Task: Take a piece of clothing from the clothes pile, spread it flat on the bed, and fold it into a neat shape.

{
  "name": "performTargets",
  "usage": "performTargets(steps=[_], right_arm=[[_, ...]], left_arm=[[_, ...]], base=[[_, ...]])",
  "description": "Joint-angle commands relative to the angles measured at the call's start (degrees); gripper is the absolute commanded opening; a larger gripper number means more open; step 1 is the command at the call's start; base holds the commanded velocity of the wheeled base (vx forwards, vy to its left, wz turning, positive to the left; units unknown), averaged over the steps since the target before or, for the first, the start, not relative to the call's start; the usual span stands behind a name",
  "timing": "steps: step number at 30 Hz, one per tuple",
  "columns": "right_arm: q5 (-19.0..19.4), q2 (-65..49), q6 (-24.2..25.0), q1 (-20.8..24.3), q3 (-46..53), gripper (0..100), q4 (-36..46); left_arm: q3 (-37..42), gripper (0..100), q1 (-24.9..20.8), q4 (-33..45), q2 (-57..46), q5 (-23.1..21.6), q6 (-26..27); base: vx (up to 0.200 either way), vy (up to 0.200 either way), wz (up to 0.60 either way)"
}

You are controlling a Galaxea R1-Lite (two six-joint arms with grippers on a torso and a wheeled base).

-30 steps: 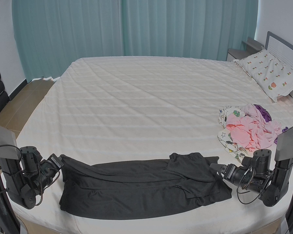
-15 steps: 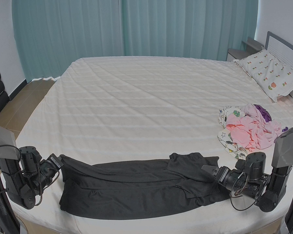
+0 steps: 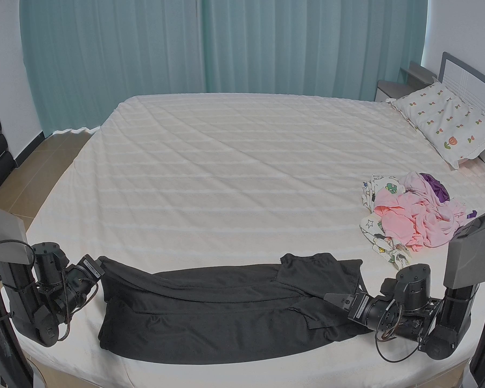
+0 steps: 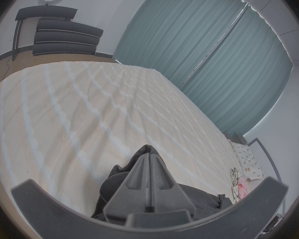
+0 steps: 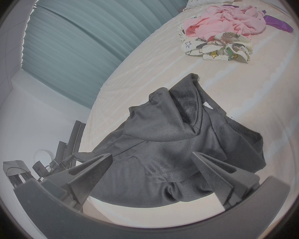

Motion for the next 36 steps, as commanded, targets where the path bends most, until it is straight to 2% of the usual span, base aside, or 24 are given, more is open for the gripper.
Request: performTargets(steps=[1,3,13,30,31,36], right_arm=[[0.12,1.22,0.31,0.32,-0.61,100,-0.12],[0.03,2.27,1.89,0.32,-2.1,100,-0.04],[-0.23,7.28,2.42,0.23,-6.85,100,0.58],[-7.0,10.71,2.94,-1.52,-13.09,100,2.34],[-7.35,10.71,3.03,-1.35,-12.91,0,2.34],[-8.84,9.66,3.12,-1.0,-12.21,0,2.43]], left_arm=[[0.01,0,0.01,-1.02,0.09,0.03,-0.02],[0.01,0,0.01,-1.02,0.0,0.03,-0.02],[0.01,0,0.01,-1.02,0.0,0.03,0.07],[0.01,0,0.01,-1.02,0.09,0.12,0.07],[0.01,0,0.01,-1.02,0.09,0.12,0.07],[0.01,0,0.01,-1.02,-0.09,0.12,0.15]], base=[[0.0,0.0,0.0],[0.0,0.0,0.0],[0.0,0.0,0.0],[0.0,0.0,0.0],[0.0,0.0,0.0],[0.0,0.0,0.0]])
